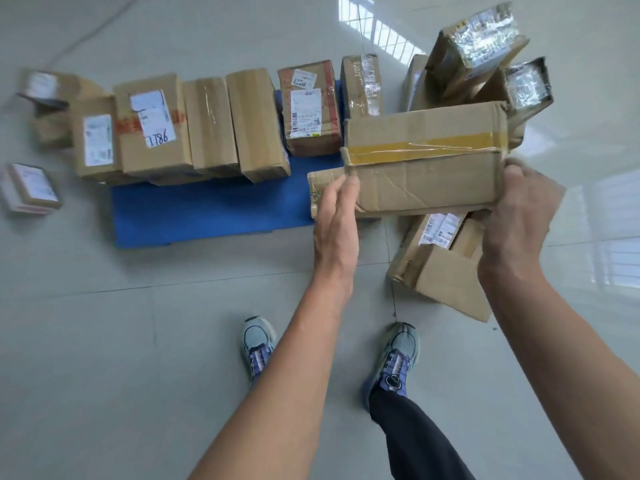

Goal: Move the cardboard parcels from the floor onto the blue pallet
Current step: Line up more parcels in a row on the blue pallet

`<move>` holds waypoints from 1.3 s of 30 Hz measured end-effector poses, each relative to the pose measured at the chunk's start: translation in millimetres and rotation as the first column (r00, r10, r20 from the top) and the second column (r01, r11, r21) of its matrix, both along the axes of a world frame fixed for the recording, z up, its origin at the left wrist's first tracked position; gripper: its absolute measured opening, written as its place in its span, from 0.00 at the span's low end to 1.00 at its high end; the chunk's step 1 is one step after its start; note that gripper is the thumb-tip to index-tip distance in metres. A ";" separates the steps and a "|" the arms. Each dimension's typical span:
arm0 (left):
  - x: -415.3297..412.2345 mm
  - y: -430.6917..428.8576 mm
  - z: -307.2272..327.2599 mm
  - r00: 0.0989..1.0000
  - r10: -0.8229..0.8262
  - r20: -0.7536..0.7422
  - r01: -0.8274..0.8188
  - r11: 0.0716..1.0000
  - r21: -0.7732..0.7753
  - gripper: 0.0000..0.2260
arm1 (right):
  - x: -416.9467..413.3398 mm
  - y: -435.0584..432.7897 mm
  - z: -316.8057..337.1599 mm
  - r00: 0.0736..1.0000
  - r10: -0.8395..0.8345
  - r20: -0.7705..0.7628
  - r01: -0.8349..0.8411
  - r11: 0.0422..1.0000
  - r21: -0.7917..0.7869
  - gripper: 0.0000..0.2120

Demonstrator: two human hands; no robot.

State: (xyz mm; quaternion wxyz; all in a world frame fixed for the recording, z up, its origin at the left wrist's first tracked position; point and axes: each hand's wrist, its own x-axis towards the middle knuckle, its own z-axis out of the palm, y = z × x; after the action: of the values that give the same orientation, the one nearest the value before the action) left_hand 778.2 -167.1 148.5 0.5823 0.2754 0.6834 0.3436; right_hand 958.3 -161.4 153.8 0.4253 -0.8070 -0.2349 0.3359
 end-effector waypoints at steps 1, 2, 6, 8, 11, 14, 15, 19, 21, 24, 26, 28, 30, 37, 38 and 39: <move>-21.3 -1.1 5.0 0.999 0.045 0.001 -0.045 0.999 -0.008 0.25 | -20.9 1.6 1.2 0.999 0.035 0.008 -0.035 0.999 0.023 0.13; -43.3 -1.5 8.8 0.996 0.085 0.006 -0.084 0.996 -0.016 0.26 | -43.1 2.8 1.7 0.998 0.064 0.019 -0.064 0.998 0.026 0.16; -135.2 -3.9 14.5 0.976 0.218 -0.019 -0.218 0.975 -0.030 0.19 | -136.6 5.9 0.8 0.985 0.170 -0.015 -0.170 0.985 0.010 0.21; -180.4 -3.8 10.5 0.967 0.251 -0.046 -0.253 0.967 -0.040 0.18 | -180.2 5.9 -3.6 0.977 0.209 -0.037 -0.210 0.978 -0.008 0.22; -237.1 -2.4 -6.7 0.964 0.254 -0.075 -0.258 0.964 -0.060 0.15 | -233.4 4.1 -19.8 0.960 0.266 -0.086 -0.270 0.962 -0.037 0.20; -276.7 2.3 -33.6 0.958 0.277 -0.066 -0.283 0.953 -0.103 0.10 | -268.2 5.3 -52.0 0.949 0.265 -0.169 -0.280 0.957 -0.077 0.18; -286.7 3.7 -44.7 0.960 0.274 -0.057 -0.280 0.951 -0.131 0.11 | -276.1 5.6 -63.9 0.944 0.265 -0.195 -0.287 0.953 -0.097 0.18; -308.7 9.1 -97.2 0.976 0.218 -0.004 -0.213 0.949 -0.231 0.21 | -290.1 7.4 -115.2 0.935 0.246 -0.254 -0.291 0.944 -0.157 0.14; -312.8 10.8 -120.1 0.979 0.202 0.012 -0.191 0.944 -0.269 0.20 | -293.4 10.3 -134.2 0.929 0.228 -0.293 -0.287 0.941 -0.179 0.18; -312.2 11.8 -152.1 0.983 0.183 0.024 -0.167 0.937 -0.306 0.20 | -292.1 14.5 -162.2 0.921 0.204 -0.332 -0.279 0.940 -0.198 0.18; -309.9 10.7 -171.4 0.979 0.199 0.043 -0.177 0.934 -0.310 0.21 | -289.2 15.6 -180.9 0.914 0.223 -0.338 -0.299 0.935 -0.189 0.17; -308.0 9.4 -186.6 0.976 0.205 0.068 -0.176 0.938 -0.298 0.20 | -285.7 14.8 -196.3 0.909 0.227 -0.350 -0.300 0.939 -0.171 0.14; -307.8 8.3 -200.1 0.974 0.206 0.094 -0.172 0.944 -0.280 0.20 | -283.1 14.0 -207.8 0.896 0.229 -0.381 -0.304 0.941 -0.149 0.10; -308.5 14.4 -231.4 0.954 0.205 0.220 -0.162 0.967 -0.199 0.18 | -276.2 14.4 -233.2 0.856 0.242 -0.456 -0.315 0.945 -0.090 0.21; -308.4 14.6 -234.3 0.950 0.206 0.233 -0.163 0.968 -0.192 0.18 | -276.2 13.3 -237.7 0.855 0.236 -0.461 -0.310 0.947 -0.089 0.23; -308.9 14.7 -237.0 0.947 0.208 0.243 -0.164 0.968 -0.190 0.17 | -276.5 12.1 -242.9 0.859 0.224 -0.461 -0.300 0.949 -0.098 0.26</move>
State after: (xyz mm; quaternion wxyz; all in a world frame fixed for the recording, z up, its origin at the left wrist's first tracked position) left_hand 469.3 -152.4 -88.4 0.6532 0.1120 0.6501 0.3716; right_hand 681.8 -149.3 -89.1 0.3489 -0.7018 -0.2106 0.5843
